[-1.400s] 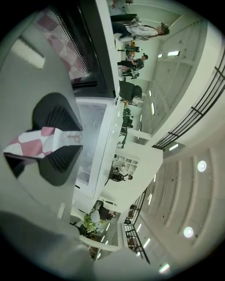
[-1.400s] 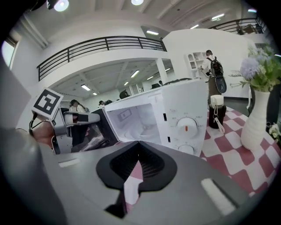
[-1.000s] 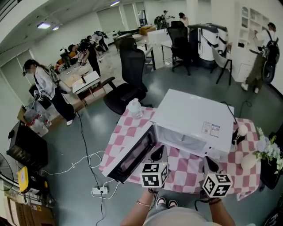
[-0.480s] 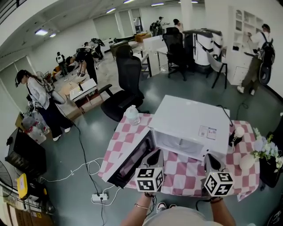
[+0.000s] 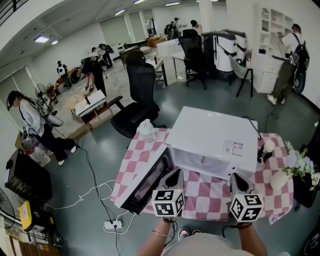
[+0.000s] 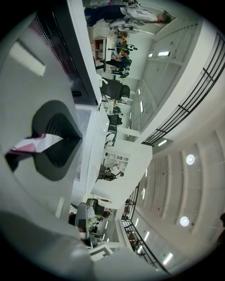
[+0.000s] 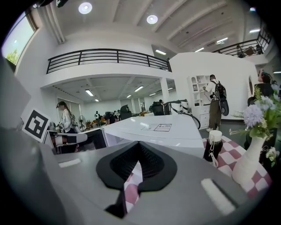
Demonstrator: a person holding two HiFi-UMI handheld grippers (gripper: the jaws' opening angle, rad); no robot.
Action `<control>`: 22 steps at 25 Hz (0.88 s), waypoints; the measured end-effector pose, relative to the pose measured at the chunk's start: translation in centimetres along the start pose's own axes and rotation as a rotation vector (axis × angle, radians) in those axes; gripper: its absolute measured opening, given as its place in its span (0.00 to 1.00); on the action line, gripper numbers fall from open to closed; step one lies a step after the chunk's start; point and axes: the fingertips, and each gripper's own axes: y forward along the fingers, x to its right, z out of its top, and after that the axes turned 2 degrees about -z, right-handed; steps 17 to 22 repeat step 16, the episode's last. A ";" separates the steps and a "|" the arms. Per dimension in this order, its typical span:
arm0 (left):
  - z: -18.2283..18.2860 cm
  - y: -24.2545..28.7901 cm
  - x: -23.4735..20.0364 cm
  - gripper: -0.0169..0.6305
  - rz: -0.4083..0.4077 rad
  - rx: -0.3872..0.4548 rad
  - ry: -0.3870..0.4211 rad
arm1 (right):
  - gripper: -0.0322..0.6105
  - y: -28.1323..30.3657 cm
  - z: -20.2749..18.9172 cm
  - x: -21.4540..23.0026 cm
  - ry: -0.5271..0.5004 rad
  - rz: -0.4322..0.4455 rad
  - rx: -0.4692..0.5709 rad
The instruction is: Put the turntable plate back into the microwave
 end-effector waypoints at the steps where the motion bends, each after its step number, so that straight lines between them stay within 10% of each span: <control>1: -0.1 0.0 0.0 0.03 -0.001 -0.003 0.000 | 0.06 0.0 0.0 0.0 0.001 -0.002 0.000; 22: -0.4 0.1 -0.3 0.03 -0.005 -0.012 -0.005 | 0.06 0.0 0.1 -0.4 -0.001 -0.011 0.000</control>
